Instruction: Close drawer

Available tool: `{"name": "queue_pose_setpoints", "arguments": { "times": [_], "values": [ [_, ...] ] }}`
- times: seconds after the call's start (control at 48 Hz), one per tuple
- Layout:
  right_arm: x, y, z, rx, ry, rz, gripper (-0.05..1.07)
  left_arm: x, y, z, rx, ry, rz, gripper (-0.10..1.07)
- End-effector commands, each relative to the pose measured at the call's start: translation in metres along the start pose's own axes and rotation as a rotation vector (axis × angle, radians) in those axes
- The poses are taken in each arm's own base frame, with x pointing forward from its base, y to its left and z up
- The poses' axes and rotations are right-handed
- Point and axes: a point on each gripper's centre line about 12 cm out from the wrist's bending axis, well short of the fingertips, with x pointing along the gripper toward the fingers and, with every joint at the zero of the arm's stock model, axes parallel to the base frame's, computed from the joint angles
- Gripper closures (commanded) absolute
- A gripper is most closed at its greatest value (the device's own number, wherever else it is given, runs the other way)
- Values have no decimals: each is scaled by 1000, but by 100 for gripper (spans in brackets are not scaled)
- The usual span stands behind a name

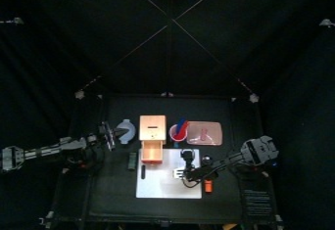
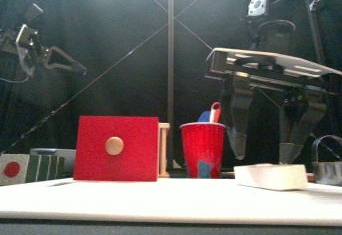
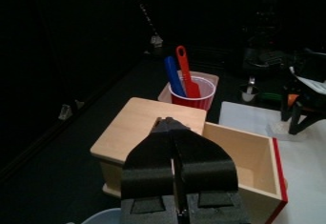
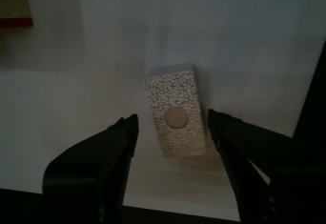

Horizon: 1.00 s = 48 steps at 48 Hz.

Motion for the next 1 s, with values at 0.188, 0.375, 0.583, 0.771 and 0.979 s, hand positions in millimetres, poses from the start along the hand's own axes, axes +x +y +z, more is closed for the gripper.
{"name": "queue_pose_setpoints", "arguments": {
  "times": [0.188, 0.375, 0.583, 0.771, 0.979],
  "values": [
    [-13, 8, 5, 7, -3, 38, 6, 2, 1, 6, -2, -20, 3, 87],
    [-30, 5, 14, -21, -35, 39, 6, 2, 1, 6, -2, -20, 3, 87],
    [-54, -4, 30, -158, -107, 87, 6, 2, 0, 7, -3, -20, -1, 87],
    [-71, -23, 46, -313, -137, 108, 7, 3, -1, 10, -4, -29, -6, 87],
    [-89, -48, 71, -465, -198, 136, 7, 6, -4, 18, 1, -45, -21, 86]
  ]
}}
